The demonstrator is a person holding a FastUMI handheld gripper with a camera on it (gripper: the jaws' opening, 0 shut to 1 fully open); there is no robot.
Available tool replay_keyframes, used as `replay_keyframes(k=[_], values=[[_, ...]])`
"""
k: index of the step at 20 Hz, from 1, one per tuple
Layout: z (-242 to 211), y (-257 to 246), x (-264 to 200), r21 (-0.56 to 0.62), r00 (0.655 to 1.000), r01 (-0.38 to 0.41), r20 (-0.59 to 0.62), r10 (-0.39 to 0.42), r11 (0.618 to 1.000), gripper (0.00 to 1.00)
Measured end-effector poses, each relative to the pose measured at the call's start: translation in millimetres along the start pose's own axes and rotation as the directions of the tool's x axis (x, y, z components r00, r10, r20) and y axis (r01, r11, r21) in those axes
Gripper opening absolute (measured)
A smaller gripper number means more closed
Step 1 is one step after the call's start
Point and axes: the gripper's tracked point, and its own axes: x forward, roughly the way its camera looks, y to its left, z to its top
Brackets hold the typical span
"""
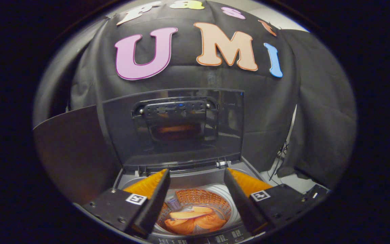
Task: Put the clothes into the washing machine and then close the washing machine lid.
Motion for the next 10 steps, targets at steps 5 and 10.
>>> replay_keyframes(k=[5, 10], values=[[3.3, 6.8, -4.4, -0.047, 1.0, -0.011, 0.0, 0.011, 0.999, 0.99], [10.2, 12.7, -8.0, -0.058, 1.0, -0.012, 0.001, 0.013, 0.998, 0.99]])
